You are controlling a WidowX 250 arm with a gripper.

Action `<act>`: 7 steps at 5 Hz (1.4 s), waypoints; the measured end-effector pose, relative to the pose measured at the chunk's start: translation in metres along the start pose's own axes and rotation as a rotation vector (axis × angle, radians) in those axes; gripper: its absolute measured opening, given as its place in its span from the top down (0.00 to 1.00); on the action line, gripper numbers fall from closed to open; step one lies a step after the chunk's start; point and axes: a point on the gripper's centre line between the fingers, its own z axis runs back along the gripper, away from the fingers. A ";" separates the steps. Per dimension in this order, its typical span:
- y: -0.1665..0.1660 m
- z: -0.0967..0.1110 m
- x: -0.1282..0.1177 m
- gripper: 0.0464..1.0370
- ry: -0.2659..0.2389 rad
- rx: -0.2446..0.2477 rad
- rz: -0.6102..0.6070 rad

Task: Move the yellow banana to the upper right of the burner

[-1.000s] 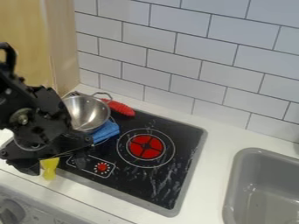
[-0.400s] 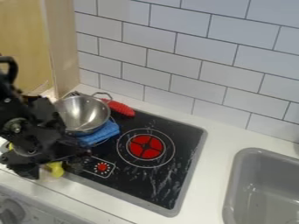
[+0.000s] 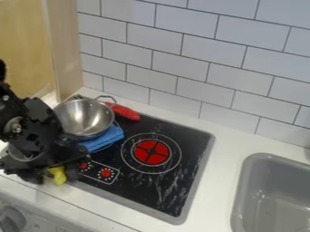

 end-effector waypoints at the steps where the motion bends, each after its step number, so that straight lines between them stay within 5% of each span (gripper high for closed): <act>1: 0.000 0.000 -0.002 0.67 0.011 -0.003 -0.005; 2: 0.000 0.000 -0.003 0.80 0.023 0.001 0.006; 4: -0.003 0.007 0.002 0.81 -0.001 -0.017 0.011; 7: 0.021 0.014 -0.006 0.81 -0.028 -0.019 0.182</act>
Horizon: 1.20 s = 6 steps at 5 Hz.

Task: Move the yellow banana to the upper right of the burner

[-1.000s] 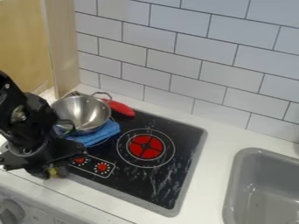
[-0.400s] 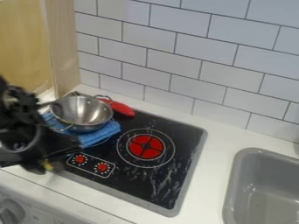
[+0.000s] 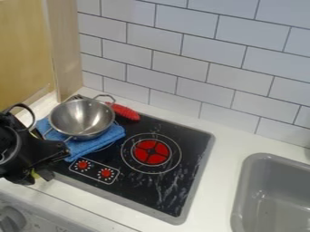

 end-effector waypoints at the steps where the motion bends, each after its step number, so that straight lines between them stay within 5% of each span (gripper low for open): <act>1: 0.003 0.004 -0.003 0.81 -0.011 0.003 0.005; 3: -0.002 0.022 -0.005 0.81 -0.050 0.023 -0.025; 6: -0.048 0.029 0.000 0.81 -0.043 -0.041 -0.218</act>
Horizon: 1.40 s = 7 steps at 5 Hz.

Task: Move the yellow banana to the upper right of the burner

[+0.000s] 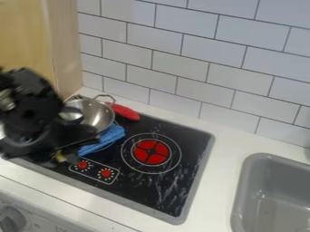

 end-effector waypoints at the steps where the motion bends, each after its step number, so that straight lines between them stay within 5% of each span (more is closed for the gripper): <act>1: -0.026 0.000 0.016 0.81 -0.001 -0.051 -0.050; 2: -0.048 0.001 0.029 0.81 -0.003 -0.100 -0.091; 4: -0.099 -0.021 0.052 0.81 0.081 -0.216 -0.178; 6: -0.148 -0.058 0.054 0.81 0.222 -0.290 -0.307; 7: -0.159 -0.073 0.052 0.81 0.271 -0.288 -0.349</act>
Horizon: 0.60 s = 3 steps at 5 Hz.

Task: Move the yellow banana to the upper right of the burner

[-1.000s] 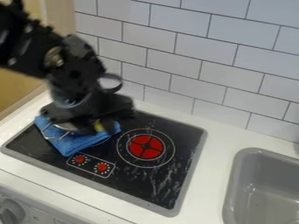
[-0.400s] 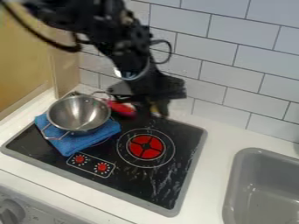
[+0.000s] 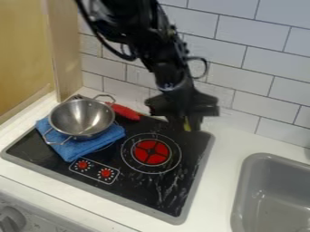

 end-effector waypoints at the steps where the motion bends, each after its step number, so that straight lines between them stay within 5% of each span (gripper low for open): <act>1: -0.010 -0.013 -0.001 0.81 0.044 -0.001 -0.040; 3: -0.009 -0.025 -0.003 0.81 0.129 0.023 -0.061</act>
